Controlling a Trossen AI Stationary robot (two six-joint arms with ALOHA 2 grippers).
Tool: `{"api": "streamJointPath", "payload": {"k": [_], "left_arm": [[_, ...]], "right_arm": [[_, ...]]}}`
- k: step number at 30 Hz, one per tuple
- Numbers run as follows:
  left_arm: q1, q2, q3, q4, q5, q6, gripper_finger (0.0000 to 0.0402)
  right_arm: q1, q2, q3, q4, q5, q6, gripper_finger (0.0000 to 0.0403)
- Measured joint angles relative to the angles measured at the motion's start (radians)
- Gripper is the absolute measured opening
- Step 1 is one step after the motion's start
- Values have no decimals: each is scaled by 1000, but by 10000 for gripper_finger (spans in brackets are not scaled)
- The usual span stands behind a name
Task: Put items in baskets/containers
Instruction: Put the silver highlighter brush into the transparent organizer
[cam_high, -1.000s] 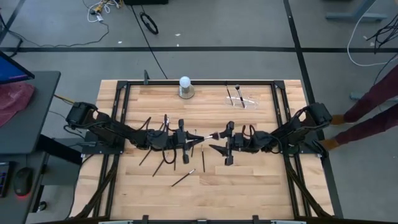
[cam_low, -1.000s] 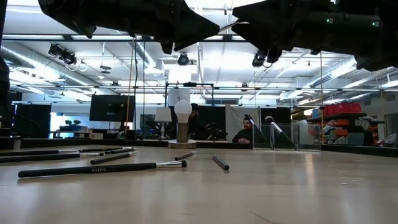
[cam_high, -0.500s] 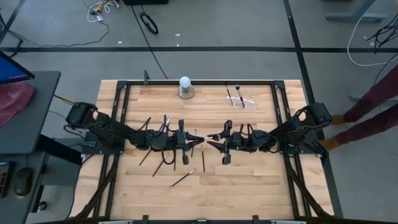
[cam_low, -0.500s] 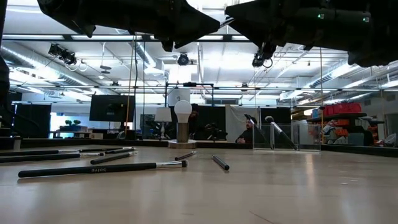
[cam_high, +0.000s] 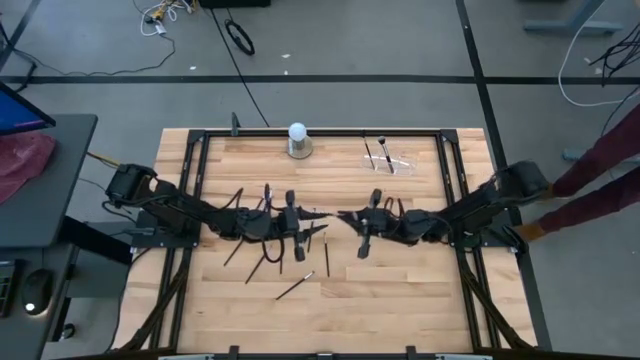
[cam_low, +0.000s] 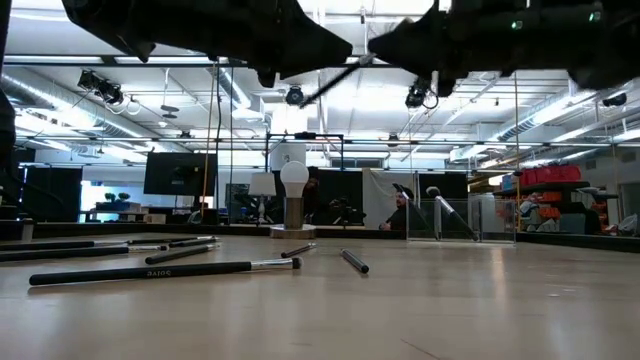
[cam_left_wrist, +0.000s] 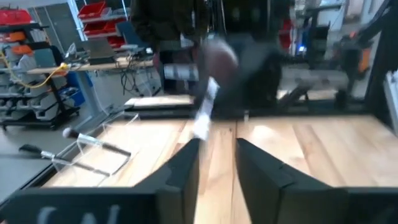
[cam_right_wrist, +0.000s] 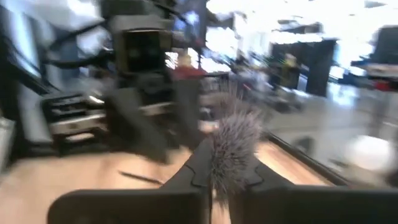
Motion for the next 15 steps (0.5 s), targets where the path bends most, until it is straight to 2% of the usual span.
{"api": "streamJointPath", "payload": {"k": [7, 10, 13, 15], "left_arm": [[0, 0, 0, -87, -29, -44, 177], [0, 0, 0, -122, -29, -66, 185], [0, 0, 0, -128, -28, -79, 187], [0, 0, 0, -129, -28, -79, 187]], "right_arm": [[21, -433, 3, -622, 259, 98, 10], [-15, -599, 65, -995, 351, 209, 10], [-89, -685, 188, -1383, 354, 382, 10], [-153, -688, 273, -1601, 334, 465, 10]]}}
